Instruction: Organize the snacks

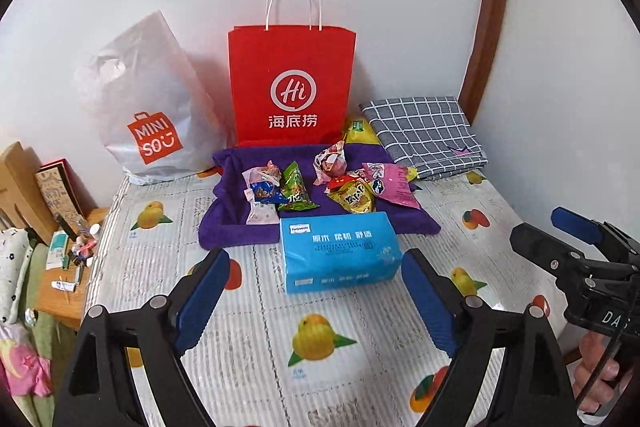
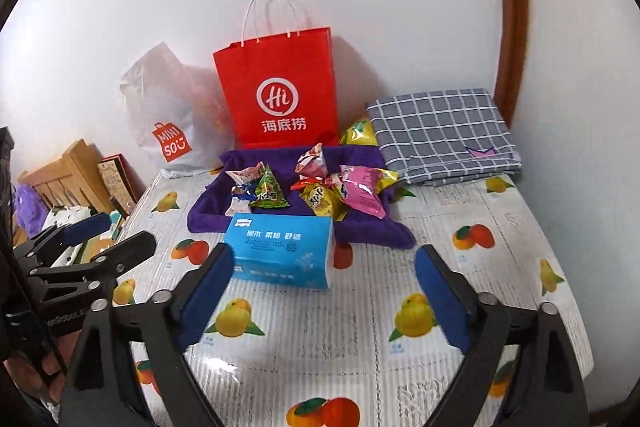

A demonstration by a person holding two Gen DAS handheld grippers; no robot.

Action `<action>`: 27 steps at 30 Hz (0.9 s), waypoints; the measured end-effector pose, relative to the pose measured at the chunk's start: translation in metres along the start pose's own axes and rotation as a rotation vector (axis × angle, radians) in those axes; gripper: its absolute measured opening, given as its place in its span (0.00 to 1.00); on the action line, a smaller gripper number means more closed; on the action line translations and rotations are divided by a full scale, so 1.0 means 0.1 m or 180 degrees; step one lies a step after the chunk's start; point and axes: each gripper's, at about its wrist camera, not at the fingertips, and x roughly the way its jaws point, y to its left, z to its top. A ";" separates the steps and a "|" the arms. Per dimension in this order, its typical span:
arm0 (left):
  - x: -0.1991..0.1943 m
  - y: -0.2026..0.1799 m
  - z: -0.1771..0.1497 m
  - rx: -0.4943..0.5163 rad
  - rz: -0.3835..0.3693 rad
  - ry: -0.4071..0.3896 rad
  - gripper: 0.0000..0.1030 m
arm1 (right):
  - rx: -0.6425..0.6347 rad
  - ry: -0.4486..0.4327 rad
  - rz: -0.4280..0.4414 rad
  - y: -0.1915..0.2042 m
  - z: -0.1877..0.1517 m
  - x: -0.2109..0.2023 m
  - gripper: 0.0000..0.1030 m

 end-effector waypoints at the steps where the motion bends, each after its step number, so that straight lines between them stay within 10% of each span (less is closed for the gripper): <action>1: -0.03 0.00 -0.02 0.0002 0.0018 -0.0017 0.85 | 0.0017 -0.0026 0.0006 -0.01 -0.03 -0.04 0.95; 27: -0.44 0.07 -0.29 -0.0098 0.0191 -0.0214 0.87 | -0.0161 -0.0151 -0.0060 0.14 -0.26 -0.38 0.97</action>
